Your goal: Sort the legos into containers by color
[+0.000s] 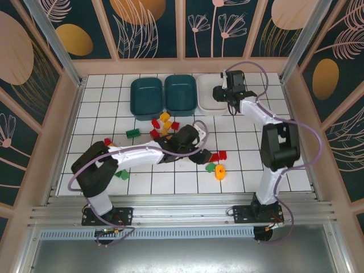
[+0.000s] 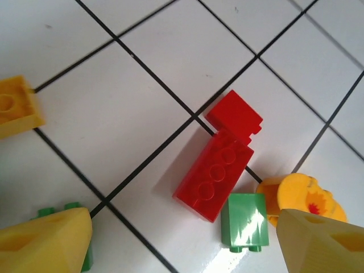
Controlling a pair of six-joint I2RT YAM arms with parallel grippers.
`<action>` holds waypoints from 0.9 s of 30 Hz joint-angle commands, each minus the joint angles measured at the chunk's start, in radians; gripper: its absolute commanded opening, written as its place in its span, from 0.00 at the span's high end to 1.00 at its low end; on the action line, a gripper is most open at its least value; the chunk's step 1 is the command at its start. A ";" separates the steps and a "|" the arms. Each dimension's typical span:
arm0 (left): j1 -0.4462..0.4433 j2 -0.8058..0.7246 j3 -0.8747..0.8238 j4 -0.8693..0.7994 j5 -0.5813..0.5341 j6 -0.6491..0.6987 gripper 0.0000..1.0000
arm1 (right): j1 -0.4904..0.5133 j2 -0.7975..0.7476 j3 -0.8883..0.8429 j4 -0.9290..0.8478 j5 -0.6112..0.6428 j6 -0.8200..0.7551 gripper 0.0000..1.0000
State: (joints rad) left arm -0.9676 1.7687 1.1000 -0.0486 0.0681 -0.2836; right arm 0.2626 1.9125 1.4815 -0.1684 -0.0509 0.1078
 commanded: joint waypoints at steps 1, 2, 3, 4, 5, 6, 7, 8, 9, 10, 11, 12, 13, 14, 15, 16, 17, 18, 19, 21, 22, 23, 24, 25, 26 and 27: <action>-0.016 0.081 0.075 -0.097 -0.041 0.079 0.16 | -0.009 0.118 0.109 -0.059 -0.015 0.029 0.75; -0.014 0.090 0.081 -0.093 -0.029 0.081 0.16 | -0.012 0.142 0.150 -0.069 -0.022 0.033 0.75; -0.016 0.095 0.081 -0.080 -0.011 0.080 0.17 | -0.017 0.165 0.190 -0.082 -0.033 0.036 0.74; -0.015 0.100 0.084 -0.073 0.007 0.080 0.17 | -0.018 0.188 0.229 -0.101 -0.034 0.039 0.71; -0.016 0.104 0.090 -0.071 0.020 0.080 0.16 | -0.018 0.203 0.257 -0.113 -0.027 0.041 0.64; -0.018 0.114 0.098 -0.073 0.027 0.083 0.17 | -0.019 0.216 0.283 -0.125 -0.024 0.043 0.55; -0.018 0.121 0.106 -0.076 0.034 0.089 0.16 | -0.018 0.221 0.298 -0.135 -0.020 0.045 0.48; -0.020 0.131 0.115 -0.083 0.036 0.097 0.16 | -0.017 0.219 0.307 -0.140 -0.016 0.049 0.43; -0.024 0.142 0.125 -0.095 0.032 0.107 0.17 | -0.015 0.206 0.300 -0.137 -0.012 0.052 0.39; -0.028 0.151 0.131 -0.102 0.027 0.118 0.17 | -0.012 0.188 0.286 -0.130 -0.007 0.052 0.37; -0.032 0.159 0.137 -0.109 0.023 0.130 0.17 | -0.010 0.163 0.263 -0.120 0.003 0.057 0.36; -0.036 0.165 0.142 -0.116 0.024 0.142 0.18 | -0.008 0.132 0.235 -0.111 0.014 0.061 0.35; -0.038 0.168 0.148 -0.122 0.025 0.155 0.18 | -0.007 0.104 0.206 -0.101 0.018 0.065 0.35; -0.044 0.167 0.149 -0.126 0.028 0.168 0.18 | -0.009 0.067 0.163 -0.084 0.022 0.074 0.35; -0.046 0.166 0.147 -0.128 0.038 0.183 0.19 | -0.010 0.033 0.115 -0.066 0.019 0.083 0.34; -0.047 0.165 0.147 -0.131 0.050 0.193 0.19 | -0.011 -0.003 0.075 -0.050 0.016 0.091 0.34; -0.049 0.167 0.148 -0.135 0.052 0.207 0.20 | -0.013 -0.042 0.025 -0.033 0.016 0.100 0.34; -0.049 0.171 0.154 -0.142 0.053 0.218 0.20 | -0.014 -0.082 -0.025 -0.014 0.016 0.109 0.34; -0.049 0.179 0.159 -0.147 0.049 0.225 0.20 | -0.017 -0.117 -0.067 0.002 0.014 0.117 0.34; -0.051 0.204 0.181 -0.155 0.023 0.233 0.21 | -0.019 -0.186 -0.144 0.033 0.007 0.132 0.34; -0.051 0.219 0.196 -0.157 0.013 0.237 0.21 | -0.020 -0.220 -0.184 0.041 0.005 0.139 0.33; -0.051 0.234 0.208 -0.155 0.001 0.239 0.21 | -0.019 -0.251 -0.218 0.047 0.006 0.142 0.33; -0.051 0.245 0.218 -0.150 -0.013 0.235 0.22 | -0.019 -0.279 -0.245 0.052 0.006 0.146 0.33; -0.050 0.258 0.229 -0.143 -0.023 0.230 0.23 | -0.020 -0.309 -0.276 0.056 0.009 0.148 0.33; -0.051 0.262 0.231 -0.124 -0.037 0.224 0.24 | -0.020 -0.338 -0.303 0.059 0.012 0.148 0.33; -0.049 0.268 0.233 -0.104 -0.043 0.218 0.25 | -0.019 -0.368 -0.326 0.059 0.015 0.150 0.33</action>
State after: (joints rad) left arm -1.0157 2.0129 1.3067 -0.1658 0.0650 -0.0784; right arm 0.2462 1.6161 1.2118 -0.1539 -0.0502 0.2279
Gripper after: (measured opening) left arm 0.758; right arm 0.666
